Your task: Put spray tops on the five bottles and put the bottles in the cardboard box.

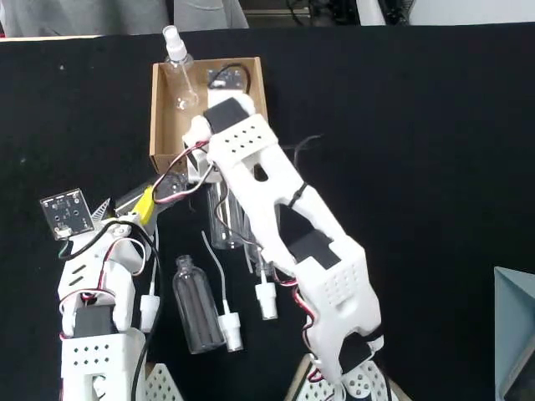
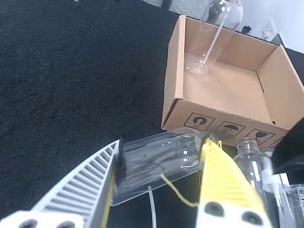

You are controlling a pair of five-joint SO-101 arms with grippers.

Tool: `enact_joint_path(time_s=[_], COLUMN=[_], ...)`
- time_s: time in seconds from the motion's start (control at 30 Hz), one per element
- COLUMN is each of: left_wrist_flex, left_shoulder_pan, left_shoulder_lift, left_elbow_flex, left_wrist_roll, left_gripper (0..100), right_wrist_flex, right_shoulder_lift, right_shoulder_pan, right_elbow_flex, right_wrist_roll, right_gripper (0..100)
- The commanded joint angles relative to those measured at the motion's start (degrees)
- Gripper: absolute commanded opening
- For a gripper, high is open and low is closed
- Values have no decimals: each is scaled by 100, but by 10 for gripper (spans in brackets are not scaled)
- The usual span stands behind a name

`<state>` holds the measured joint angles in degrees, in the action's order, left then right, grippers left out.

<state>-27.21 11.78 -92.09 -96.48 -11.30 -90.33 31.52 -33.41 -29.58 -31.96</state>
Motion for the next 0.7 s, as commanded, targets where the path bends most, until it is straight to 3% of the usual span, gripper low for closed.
enact_joint_path(time_s=[0.0, 0.67], left_wrist_flex=[0, -18], left_shoulder_pan=[13, 13], left_shoulder_lift=[-18, -26], left_elbow_flex=[-145, -145], left_wrist_roll=[44, 44], left_gripper=[249, 249], right_wrist_flex=[589, 1292], right_shoulder_lift=[-532, 171], right_shoulder_pan=[-149, -149], right_elbow_flex=[286, 295], right_wrist_roll=[-220, -176], right_gripper=[213, 216])
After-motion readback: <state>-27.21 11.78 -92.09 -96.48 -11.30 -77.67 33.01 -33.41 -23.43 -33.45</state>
